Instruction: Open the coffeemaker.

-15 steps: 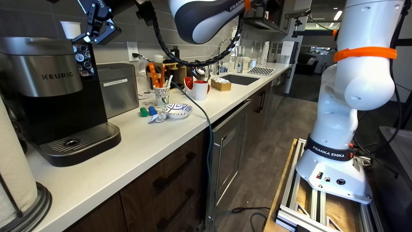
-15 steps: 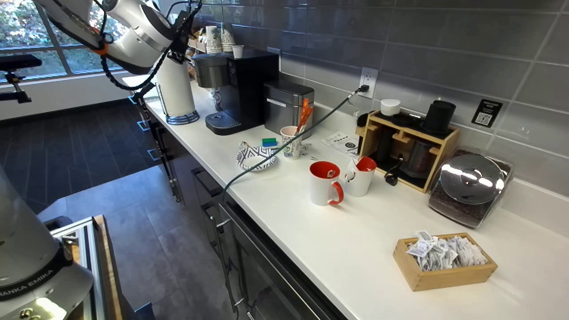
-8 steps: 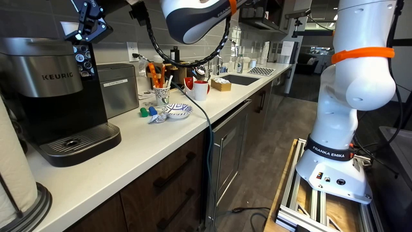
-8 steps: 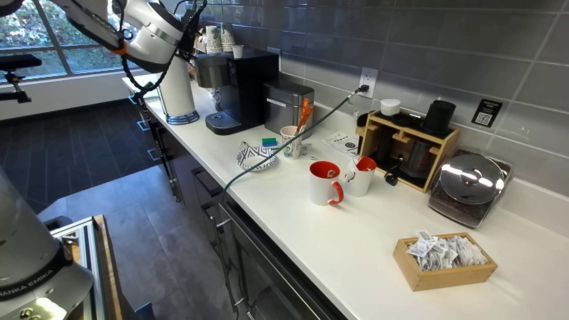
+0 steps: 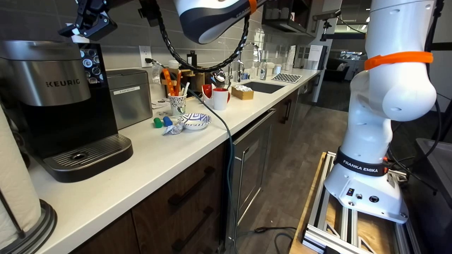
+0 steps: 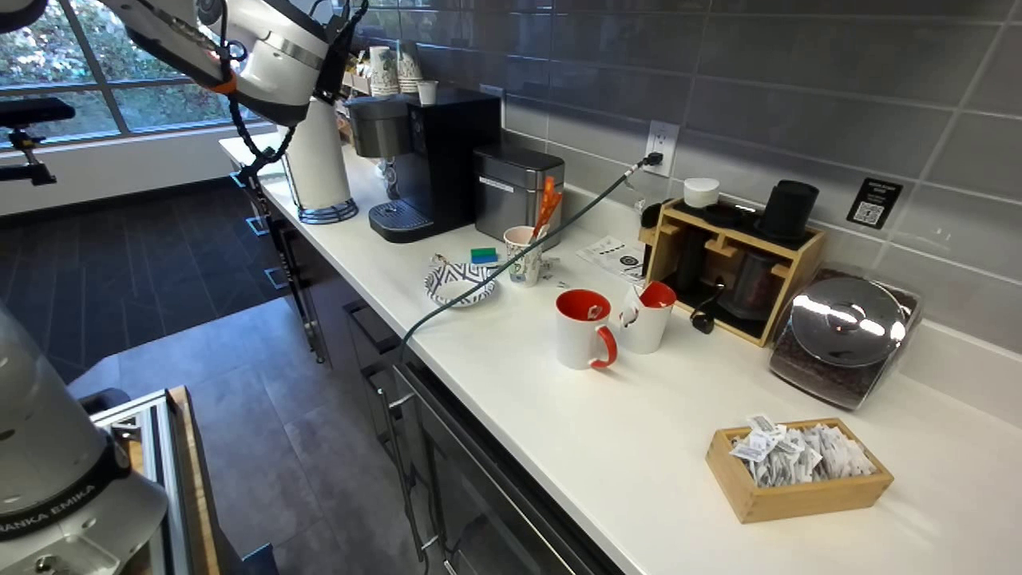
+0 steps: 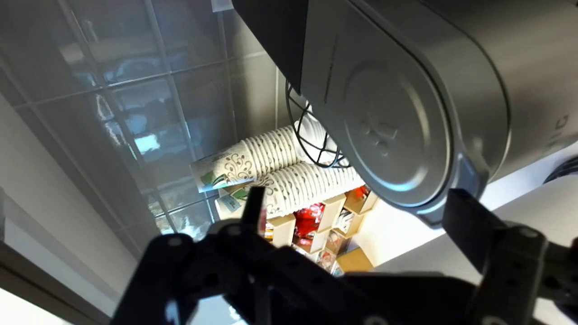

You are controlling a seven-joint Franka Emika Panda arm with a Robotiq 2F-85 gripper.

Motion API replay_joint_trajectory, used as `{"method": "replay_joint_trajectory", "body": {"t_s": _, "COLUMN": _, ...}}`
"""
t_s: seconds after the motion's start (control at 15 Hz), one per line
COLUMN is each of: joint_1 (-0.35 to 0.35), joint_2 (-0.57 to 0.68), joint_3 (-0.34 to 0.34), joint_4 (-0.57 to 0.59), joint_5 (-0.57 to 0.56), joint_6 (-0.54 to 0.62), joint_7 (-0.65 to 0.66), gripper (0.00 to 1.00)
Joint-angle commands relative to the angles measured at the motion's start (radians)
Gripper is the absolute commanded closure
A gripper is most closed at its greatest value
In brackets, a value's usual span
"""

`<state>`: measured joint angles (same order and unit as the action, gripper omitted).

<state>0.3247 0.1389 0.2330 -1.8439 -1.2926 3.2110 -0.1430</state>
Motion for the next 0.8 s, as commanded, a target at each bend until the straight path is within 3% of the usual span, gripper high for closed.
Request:
{"method": "replay_joint_trajectory", "body": {"t_s": 0.0, "joint_1": 0.000, "joint_2": -0.031, "joint_3": 0.004, "joint_4": -0.072, "joint_5": 0.003, "joint_6": 0.072, "joint_7": 0.059, "gripper": 0.00}}
{"method": "replay_joint_trajectory", "body": {"t_s": 0.27, "joint_1": -0.012, "joint_2": -0.012, "joint_3": 0.044, "joint_4": -0.158, "joint_5": 0.074, "joint_6": 0.099, "joint_7": 0.001, "gripper": 0.00}}
{"method": "replay_joint_trajectory", "body": {"t_s": 0.33, "joint_1": 0.000, "joint_2": -0.007, "joint_3": 0.028, "joint_4": -0.111, "joint_5": 0.030, "joint_6": 0.066, "joint_7": 0.035, "gripper": 0.00}}
{"method": "replay_joint_trajectory", "body": {"t_s": 0.53, "joint_1": -0.010, "joint_2": -0.003, "joint_3": 0.052, "joint_4": -0.146, "joint_5": 0.103, "joint_6": 0.071, "joint_7": -0.027, "gripper": 0.00}}
{"method": "replay_joint_trajectory", "body": {"t_s": 0.73, "joint_1": -0.012, "joint_2": -0.004, "joint_3": 0.051, "joint_4": -0.146, "joint_5": 0.105, "joint_6": 0.072, "joint_7": -0.028, "gripper": 0.00}}
